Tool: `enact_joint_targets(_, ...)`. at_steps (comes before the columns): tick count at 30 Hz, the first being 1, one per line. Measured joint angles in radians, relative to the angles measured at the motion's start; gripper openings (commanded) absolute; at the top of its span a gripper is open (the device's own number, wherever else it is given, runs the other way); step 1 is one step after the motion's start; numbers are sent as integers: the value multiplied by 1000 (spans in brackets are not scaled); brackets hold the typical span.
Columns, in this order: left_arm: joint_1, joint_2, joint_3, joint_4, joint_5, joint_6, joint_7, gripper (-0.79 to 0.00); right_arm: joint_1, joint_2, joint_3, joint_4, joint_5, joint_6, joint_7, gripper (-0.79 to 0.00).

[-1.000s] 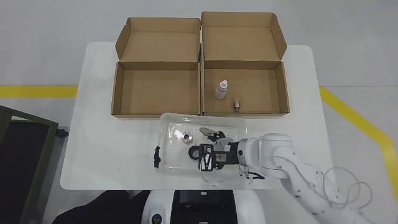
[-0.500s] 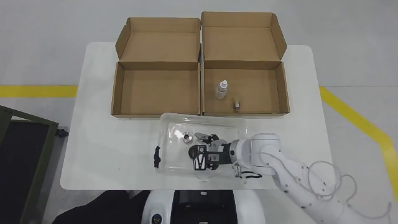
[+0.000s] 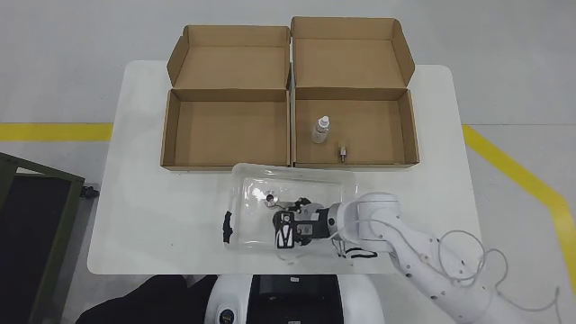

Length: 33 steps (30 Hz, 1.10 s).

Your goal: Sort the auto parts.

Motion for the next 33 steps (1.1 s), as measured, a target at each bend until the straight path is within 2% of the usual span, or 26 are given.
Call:
enact_joint_targets(8, 0, 0, 0, 0, 0, 0, 0, 0, 10, -6, -13, 18, 10, -18, -6, -413)
enact_joint_targets(12, 0, 0, 0, 0, 0, 0, 0, 0, 14, -8, -13, 17, 12, -25, -8, -600)
enact_joint_targets(15, 0, 0, 0, 0, 0, 0, 0, 0, 14, -7, -7, 20, 28, -40, -22, -782)
enact_joint_targets(24, 0, 0, 0, 0, 0, 0, 0, 0, 13, 1, 37, 28, 92, -87, -58, -785)
enact_joint_targets(33, 0, 0, 0, 0, 0, 0, 0, 0, -17, 23, 128, -32, 138, -115, -89, -785)
